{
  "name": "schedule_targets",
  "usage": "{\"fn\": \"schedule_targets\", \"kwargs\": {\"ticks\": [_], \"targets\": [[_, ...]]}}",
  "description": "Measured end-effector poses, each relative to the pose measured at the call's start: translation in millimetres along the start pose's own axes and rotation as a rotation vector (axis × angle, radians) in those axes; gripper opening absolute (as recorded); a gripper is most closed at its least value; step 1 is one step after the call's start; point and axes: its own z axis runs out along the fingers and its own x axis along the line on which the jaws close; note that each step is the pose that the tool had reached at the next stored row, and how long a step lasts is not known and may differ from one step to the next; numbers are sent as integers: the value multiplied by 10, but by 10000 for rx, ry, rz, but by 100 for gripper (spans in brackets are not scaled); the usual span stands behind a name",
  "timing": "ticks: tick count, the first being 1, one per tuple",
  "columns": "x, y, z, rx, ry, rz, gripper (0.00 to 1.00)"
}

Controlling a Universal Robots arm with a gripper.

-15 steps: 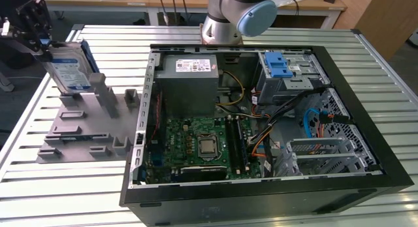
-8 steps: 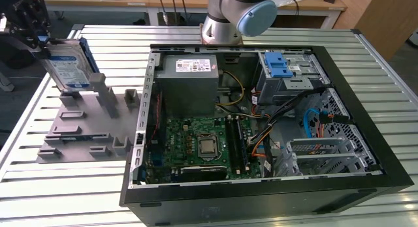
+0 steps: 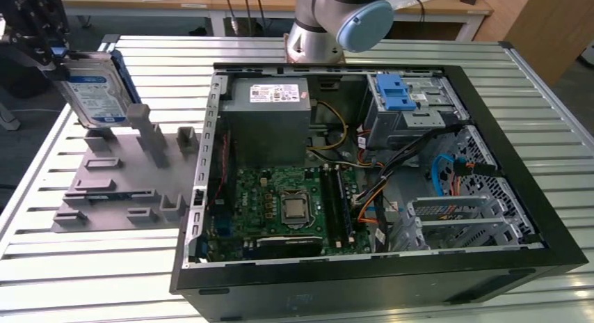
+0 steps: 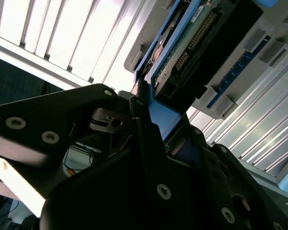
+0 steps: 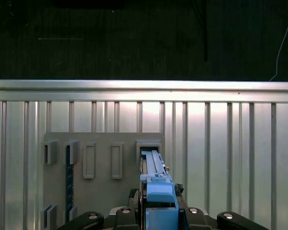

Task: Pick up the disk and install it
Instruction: 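Pick up the disk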

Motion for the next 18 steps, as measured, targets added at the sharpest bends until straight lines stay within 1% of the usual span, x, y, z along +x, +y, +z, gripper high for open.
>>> {"fn": "schedule_targets", "kwargs": {"ticks": [4,18], "targets": [[-1,0,-34,0,0,0,36],[-1,0,-89,2,-1,0,36]]}}
